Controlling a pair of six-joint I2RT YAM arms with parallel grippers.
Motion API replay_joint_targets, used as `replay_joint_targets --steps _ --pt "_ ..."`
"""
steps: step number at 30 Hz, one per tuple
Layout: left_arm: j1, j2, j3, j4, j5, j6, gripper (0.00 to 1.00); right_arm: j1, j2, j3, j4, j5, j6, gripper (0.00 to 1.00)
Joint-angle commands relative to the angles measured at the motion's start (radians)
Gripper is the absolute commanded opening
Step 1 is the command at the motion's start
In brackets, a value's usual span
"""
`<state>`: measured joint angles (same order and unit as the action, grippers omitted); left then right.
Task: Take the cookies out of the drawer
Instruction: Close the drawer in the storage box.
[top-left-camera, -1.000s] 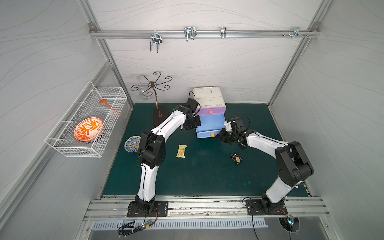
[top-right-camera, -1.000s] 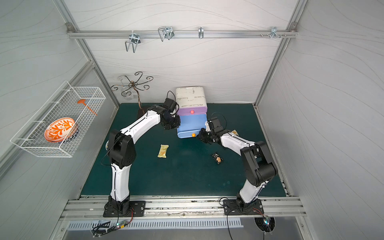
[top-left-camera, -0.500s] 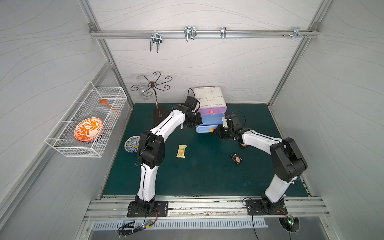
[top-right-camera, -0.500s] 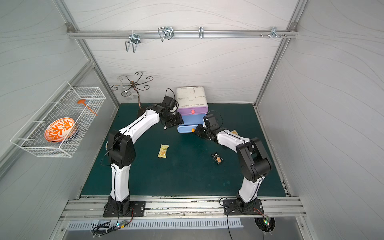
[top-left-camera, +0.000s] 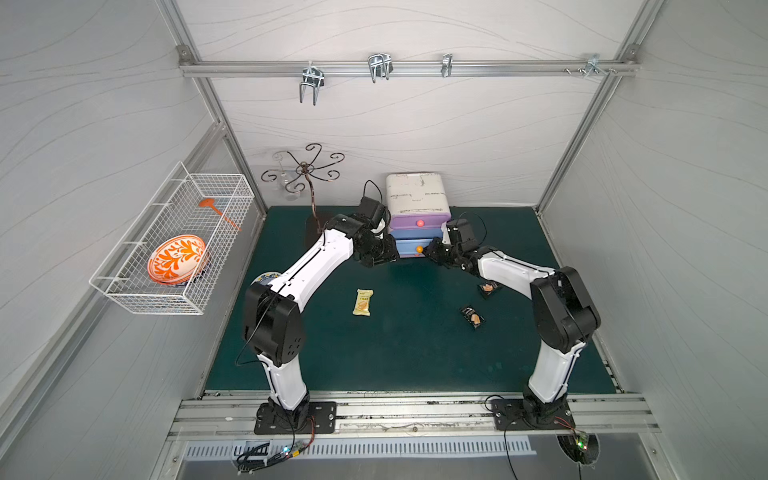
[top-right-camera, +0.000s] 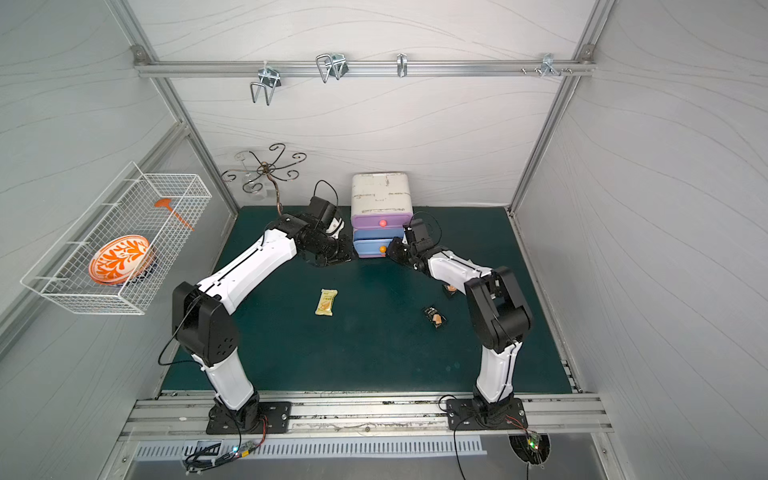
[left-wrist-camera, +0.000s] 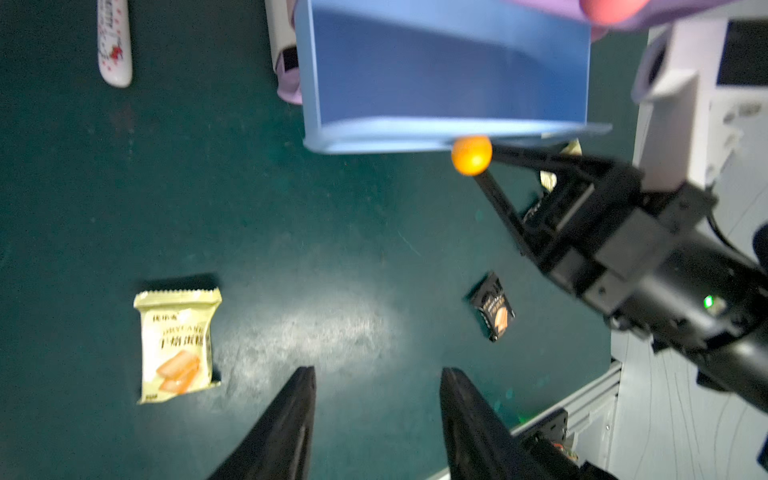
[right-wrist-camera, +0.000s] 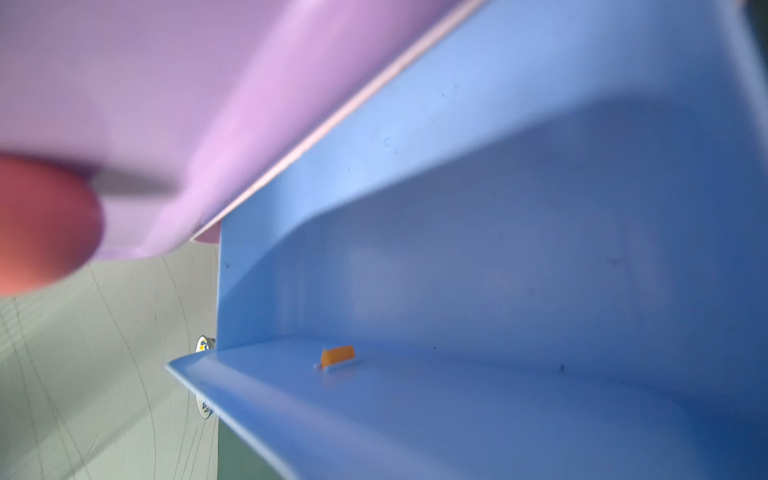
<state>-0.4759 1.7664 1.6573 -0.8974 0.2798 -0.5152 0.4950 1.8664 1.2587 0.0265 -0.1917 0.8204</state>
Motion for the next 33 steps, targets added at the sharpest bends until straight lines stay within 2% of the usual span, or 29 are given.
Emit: replay_joint_targets --steps 1,9,16,20,27,33 --pt "-0.010 -0.070 0.032 -0.028 0.038 0.047 0.53 -0.011 0.025 0.051 0.043 0.014 -0.006 0.13" --pt "-0.010 -0.037 0.285 0.022 -0.030 0.037 0.54 -0.027 0.067 0.116 0.056 0.039 -0.007 0.13" --pt "-0.001 0.190 0.605 -0.004 -0.104 0.037 0.54 -0.038 0.077 0.148 0.069 0.037 0.003 0.14" --pt "0.013 0.340 0.788 0.003 -0.109 0.021 0.55 -0.038 0.080 0.146 0.079 0.040 0.013 0.14" --pt "0.032 0.512 0.936 0.095 -0.148 0.003 0.57 -0.039 0.090 0.158 0.069 0.028 0.006 0.14" --pt "0.033 0.564 0.954 0.117 -0.206 0.030 0.59 -0.041 0.080 0.128 0.083 0.033 -0.001 0.14"
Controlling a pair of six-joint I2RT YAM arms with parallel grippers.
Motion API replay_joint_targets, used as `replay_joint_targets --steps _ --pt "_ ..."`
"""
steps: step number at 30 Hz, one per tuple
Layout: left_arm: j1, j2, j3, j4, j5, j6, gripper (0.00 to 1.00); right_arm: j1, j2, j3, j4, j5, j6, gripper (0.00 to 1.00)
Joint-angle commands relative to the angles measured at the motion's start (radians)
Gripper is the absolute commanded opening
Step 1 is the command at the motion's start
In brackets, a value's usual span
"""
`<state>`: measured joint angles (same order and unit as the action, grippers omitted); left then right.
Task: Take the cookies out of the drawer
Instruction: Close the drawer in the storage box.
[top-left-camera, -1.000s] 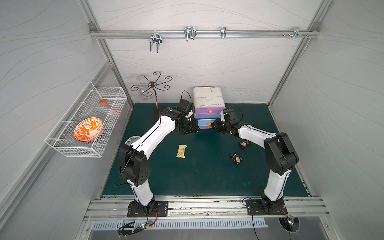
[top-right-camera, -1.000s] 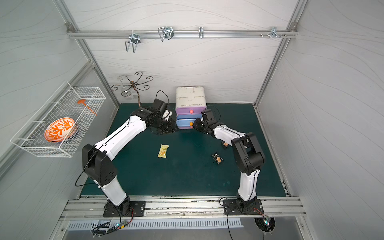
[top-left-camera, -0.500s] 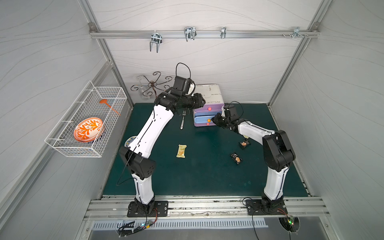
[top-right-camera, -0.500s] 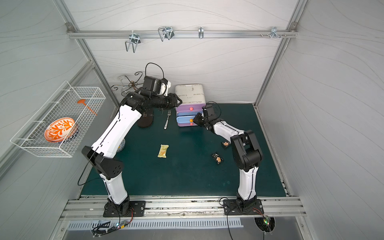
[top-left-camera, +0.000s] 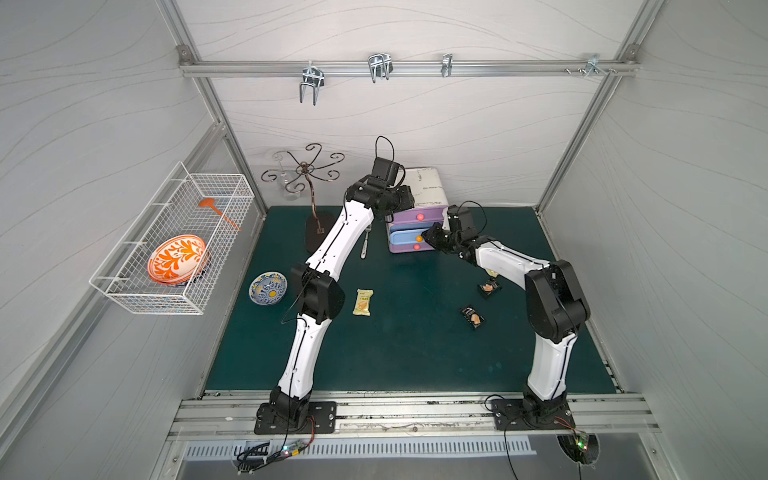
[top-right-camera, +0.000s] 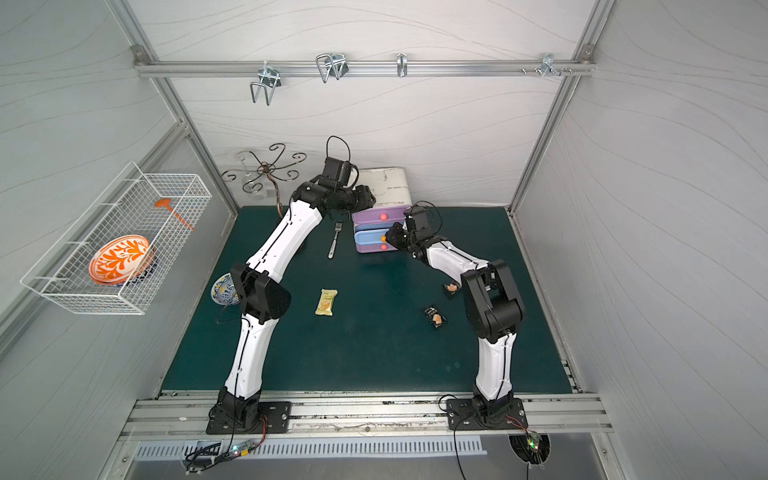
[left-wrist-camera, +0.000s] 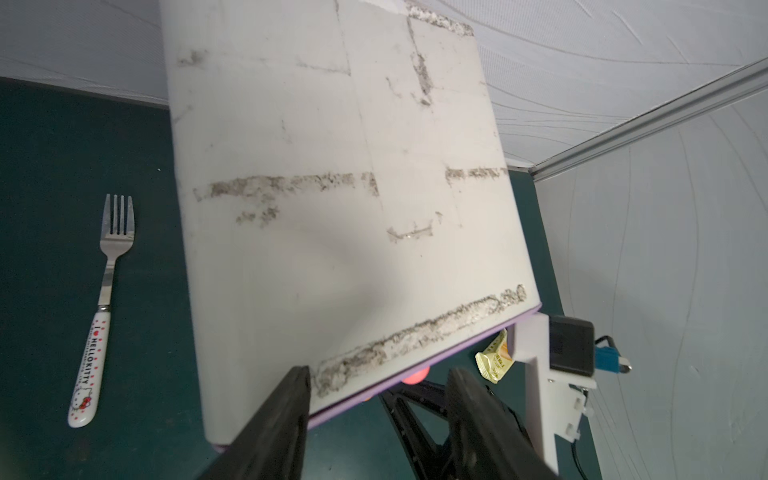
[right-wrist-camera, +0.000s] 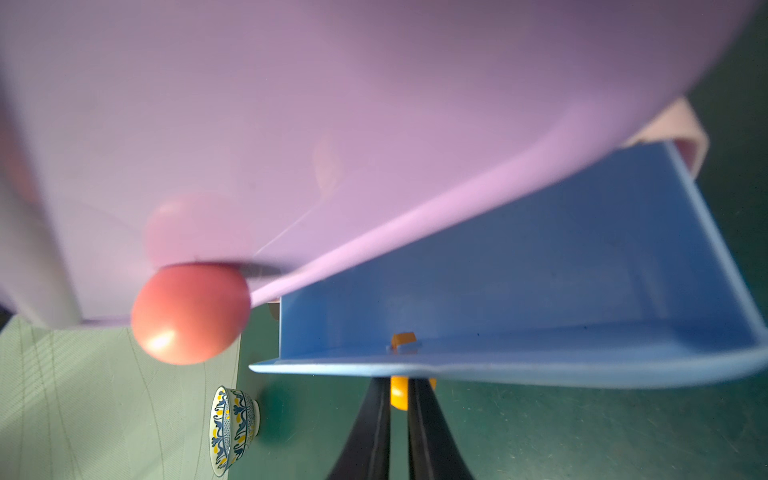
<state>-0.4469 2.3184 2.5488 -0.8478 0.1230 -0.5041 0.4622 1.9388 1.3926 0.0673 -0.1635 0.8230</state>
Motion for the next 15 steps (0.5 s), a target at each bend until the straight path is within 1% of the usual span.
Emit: replay_joint_targets --steps 1,9,15 --pt "0.004 0.015 0.061 0.066 -0.055 0.028 0.59 -0.009 0.011 -0.006 0.045 0.003 -0.001 0.14" --pt "0.002 0.047 0.040 0.042 -0.111 0.034 0.61 -0.008 0.014 -0.022 0.079 -0.004 0.005 0.14" --pt "0.000 0.066 0.003 0.075 -0.088 0.035 0.62 -0.008 0.016 -0.040 0.095 -0.012 0.013 0.15"
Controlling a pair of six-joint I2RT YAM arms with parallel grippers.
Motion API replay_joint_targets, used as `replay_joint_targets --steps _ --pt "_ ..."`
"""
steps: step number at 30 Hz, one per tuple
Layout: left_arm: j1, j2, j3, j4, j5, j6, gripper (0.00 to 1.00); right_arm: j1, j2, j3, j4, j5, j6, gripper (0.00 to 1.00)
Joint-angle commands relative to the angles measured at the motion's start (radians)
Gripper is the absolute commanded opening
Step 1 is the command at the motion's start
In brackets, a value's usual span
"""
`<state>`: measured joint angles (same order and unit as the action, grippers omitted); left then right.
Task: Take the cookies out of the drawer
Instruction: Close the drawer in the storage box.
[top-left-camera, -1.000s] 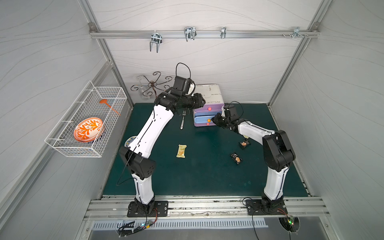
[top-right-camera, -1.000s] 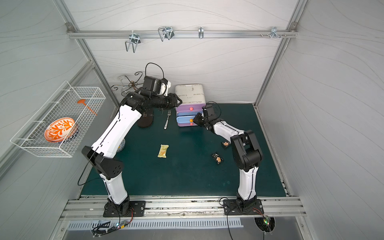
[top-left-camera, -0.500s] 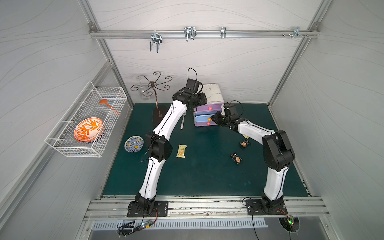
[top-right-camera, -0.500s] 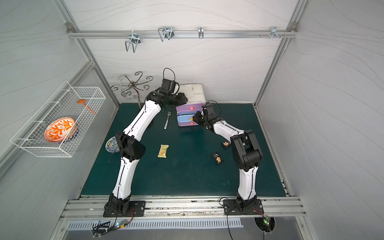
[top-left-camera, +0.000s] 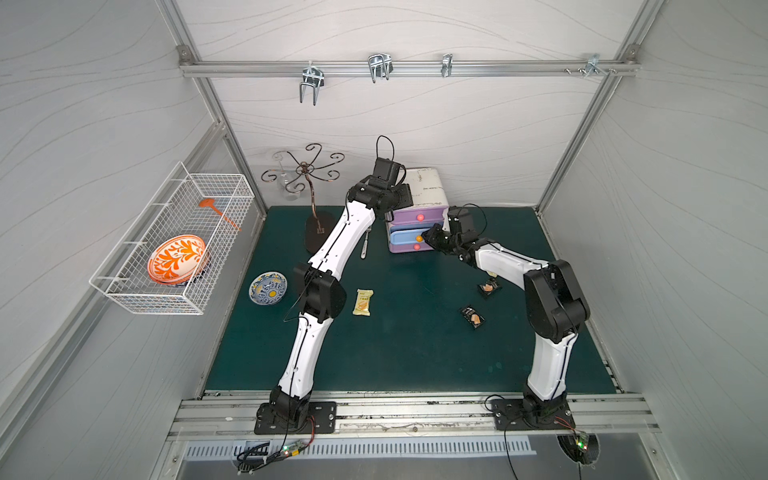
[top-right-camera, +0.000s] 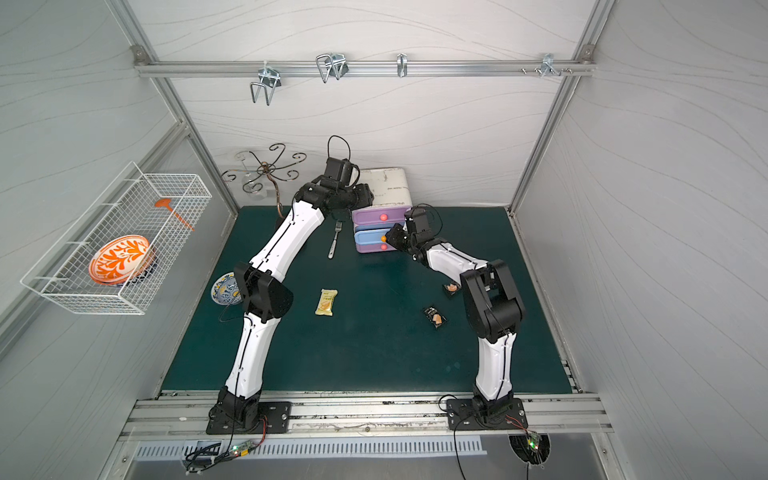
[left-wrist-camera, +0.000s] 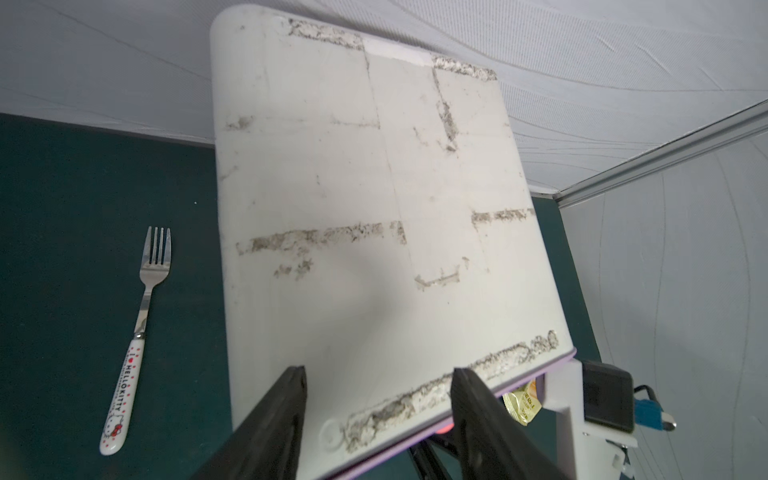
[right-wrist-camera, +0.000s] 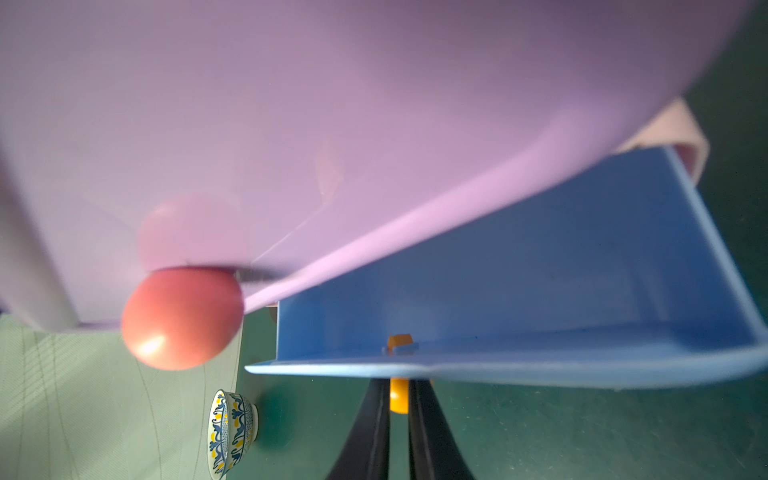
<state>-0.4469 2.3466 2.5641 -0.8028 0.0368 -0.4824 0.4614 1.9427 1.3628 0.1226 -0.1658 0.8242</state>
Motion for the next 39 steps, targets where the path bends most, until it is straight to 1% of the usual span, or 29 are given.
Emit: replay_joint_targets --steps 1,7,9,15,21,26,30,32,34,39 --pt "0.001 0.040 -0.024 0.032 0.015 0.019 0.62 -0.007 0.012 -0.013 0.044 -0.011 0.013 0.15" --pt "0.000 0.053 -0.062 0.025 0.098 0.006 0.62 -0.007 0.020 -0.011 0.052 -0.004 0.011 0.16" --pt "0.000 0.058 -0.066 0.021 0.109 0.003 0.61 -0.009 0.038 0.011 0.036 -0.005 0.006 0.16" --pt "-0.001 0.064 -0.095 0.025 0.153 -0.003 0.61 -0.010 0.064 0.024 0.067 0.023 0.026 0.17" --pt "-0.001 0.069 -0.109 0.017 0.169 0.003 0.61 -0.015 0.081 0.057 0.105 0.039 0.033 0.24" --pt "-0.001 0.070 -0.117 0.018 0.175 0.002 0.61 -0.020 0.099 0.098 0.097 0.002 0.022 0.27" --pt "0.001 0.067 -0.126 0.011 0.173 0.008 0.61 -0.030 0.066 0.057 0.124 -0.040 0.025 0.33" --pt "0.002 0.065 -0.128 0.007 0.176 0.007 0.61 -0.032 0.035 0.012 0.130 -0.050 0.020 0.36" --pt "0.004 0.064 -0.131 0.002 0.174 0.008 0.61 -0.039 0.004 -0.049 0.157 -0.079 0.030 0.42" --pt "0.010 0.056 -0.140 0.005 0.177 0.003 0.62 -0.061 -0.060 -0.195 0.209 -0.136 0.078 0.43"
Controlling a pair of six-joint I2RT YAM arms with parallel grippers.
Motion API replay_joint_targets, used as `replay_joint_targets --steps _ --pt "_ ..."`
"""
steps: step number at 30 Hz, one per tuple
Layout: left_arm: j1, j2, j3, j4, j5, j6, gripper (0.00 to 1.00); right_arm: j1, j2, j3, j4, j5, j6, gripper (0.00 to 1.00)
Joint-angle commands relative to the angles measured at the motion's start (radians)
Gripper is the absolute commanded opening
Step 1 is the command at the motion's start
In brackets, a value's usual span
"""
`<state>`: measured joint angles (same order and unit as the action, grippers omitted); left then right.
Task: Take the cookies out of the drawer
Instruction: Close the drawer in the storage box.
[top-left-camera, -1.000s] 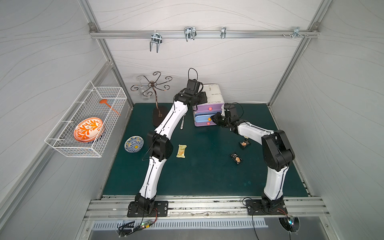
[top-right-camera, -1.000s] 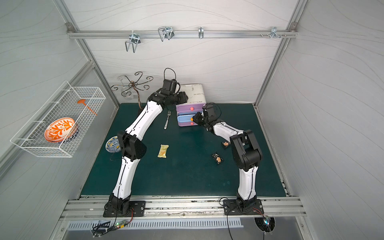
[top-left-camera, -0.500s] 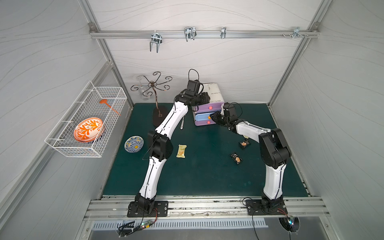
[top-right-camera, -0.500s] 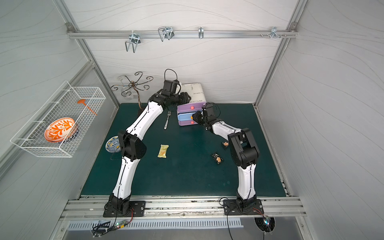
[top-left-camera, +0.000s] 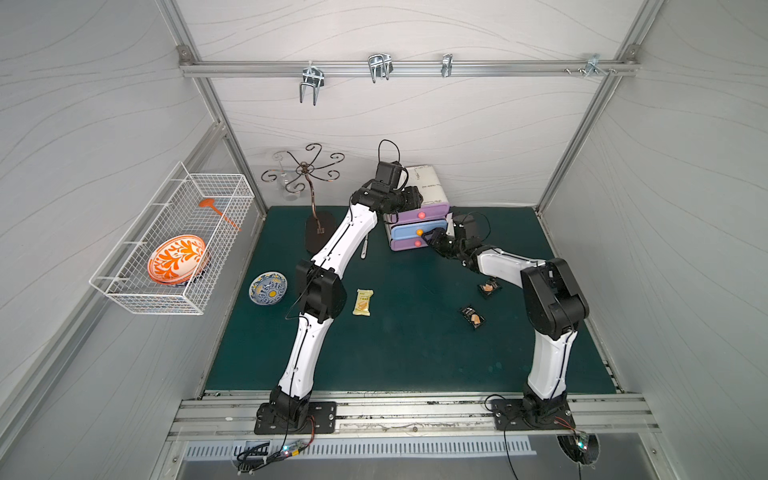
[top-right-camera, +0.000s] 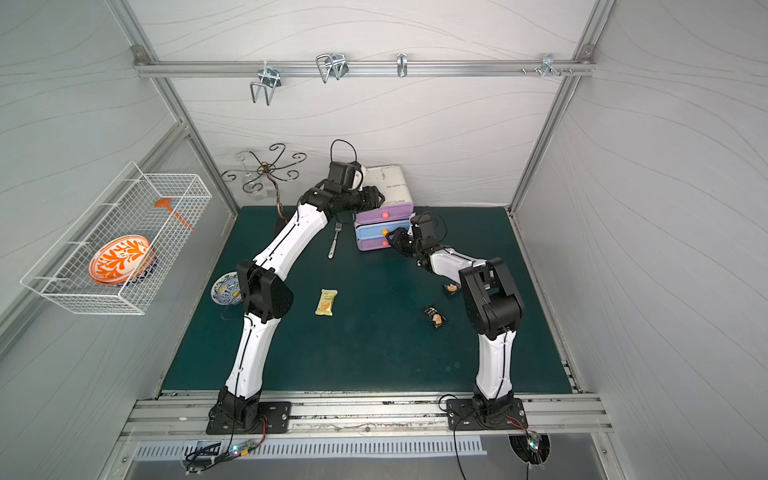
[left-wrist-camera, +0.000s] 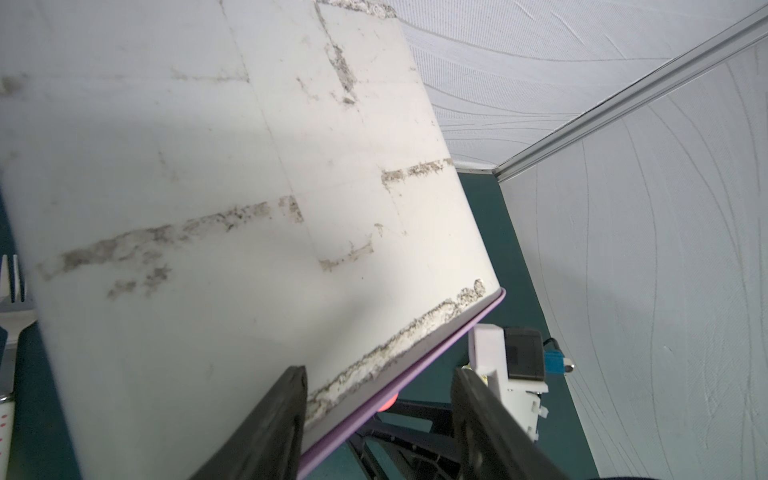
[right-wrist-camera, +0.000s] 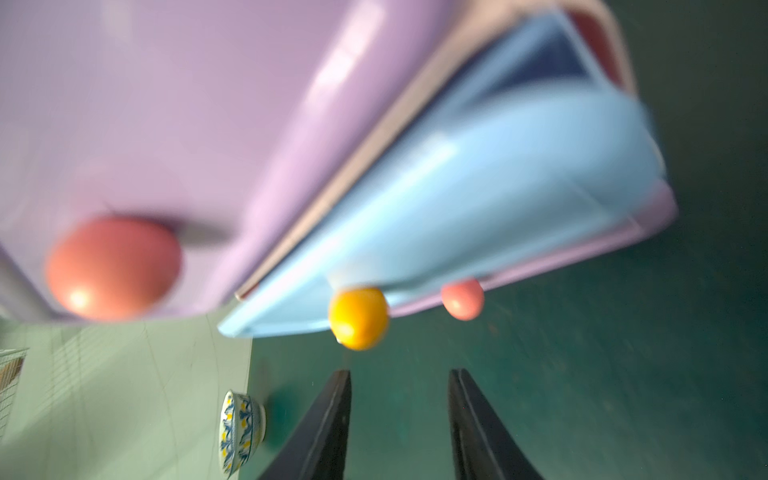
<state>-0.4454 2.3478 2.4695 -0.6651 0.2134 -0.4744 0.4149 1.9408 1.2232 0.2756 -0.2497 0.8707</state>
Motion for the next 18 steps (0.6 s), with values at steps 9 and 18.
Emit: replay_joint_targets --steps 9,18 --pt "0.013 0.040 -0.047 -0.119 0.033 -0.026 0.64 -0.026 0.085 -0.093 0.250 -0.114 0.161 0.52" --pt "0.017 0.043 -0.049 -0.113 0.058 -0.033 0.66 -0.028 0.272 0.002 0.378 -0.117 0.244 0.56"
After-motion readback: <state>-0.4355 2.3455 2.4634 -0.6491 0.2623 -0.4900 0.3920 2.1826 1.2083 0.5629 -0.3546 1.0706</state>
